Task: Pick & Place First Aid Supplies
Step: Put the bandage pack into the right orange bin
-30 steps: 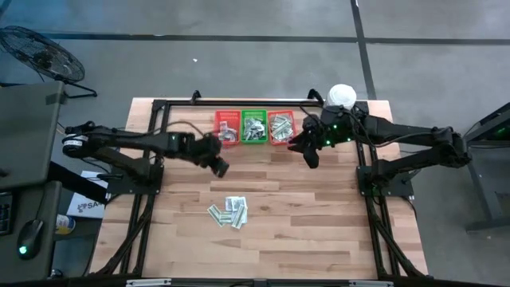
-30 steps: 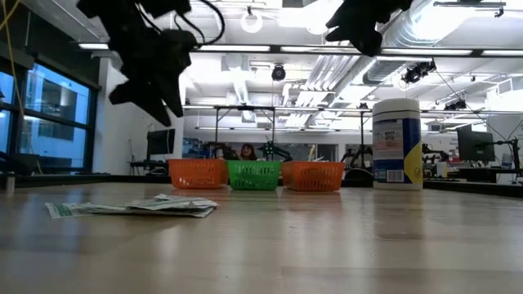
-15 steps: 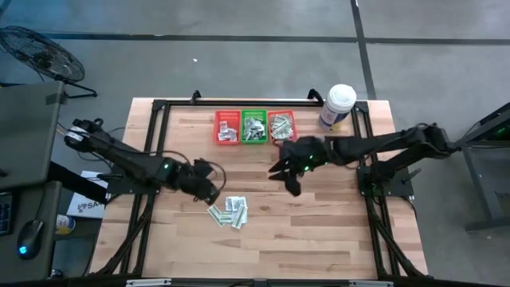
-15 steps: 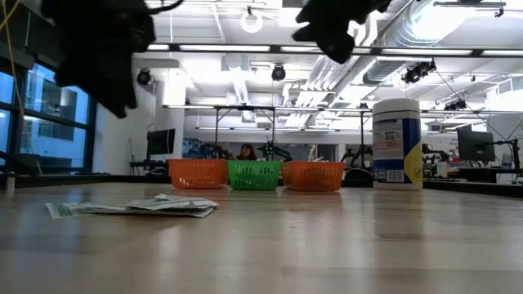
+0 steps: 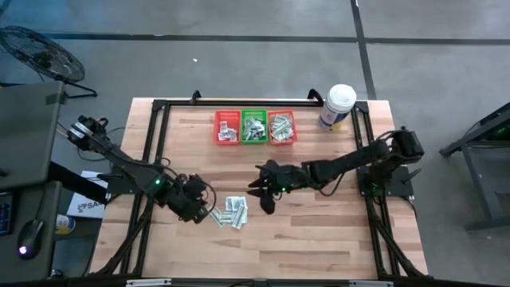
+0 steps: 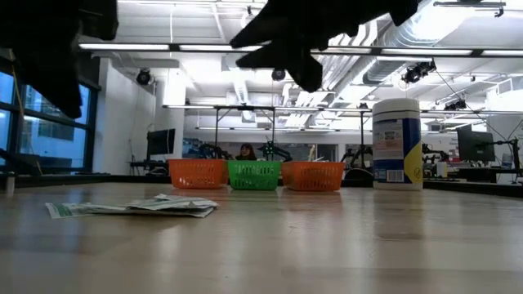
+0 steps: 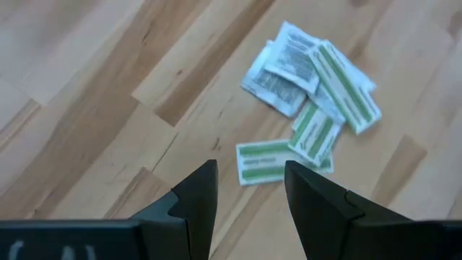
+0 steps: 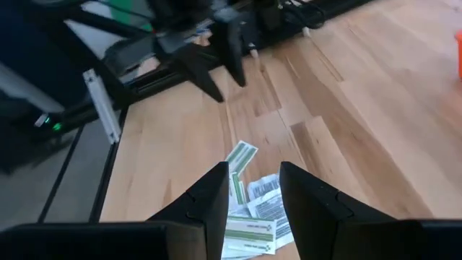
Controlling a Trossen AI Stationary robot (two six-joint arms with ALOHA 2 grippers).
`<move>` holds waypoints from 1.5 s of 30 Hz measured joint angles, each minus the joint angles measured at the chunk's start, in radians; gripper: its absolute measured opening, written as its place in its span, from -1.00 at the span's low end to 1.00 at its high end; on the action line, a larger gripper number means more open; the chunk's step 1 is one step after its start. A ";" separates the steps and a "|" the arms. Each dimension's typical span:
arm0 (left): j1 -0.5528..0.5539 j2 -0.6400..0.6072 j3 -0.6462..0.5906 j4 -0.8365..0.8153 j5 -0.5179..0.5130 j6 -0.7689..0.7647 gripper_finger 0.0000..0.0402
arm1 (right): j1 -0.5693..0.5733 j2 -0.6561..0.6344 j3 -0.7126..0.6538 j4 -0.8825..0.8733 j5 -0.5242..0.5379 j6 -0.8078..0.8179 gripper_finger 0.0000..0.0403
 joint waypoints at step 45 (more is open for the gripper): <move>-0.080 0.000 0.000 0.042 -0.038 0.046 -0.21 | 0.104 0.092 0.001 0.093 0.105 0.013 -0.41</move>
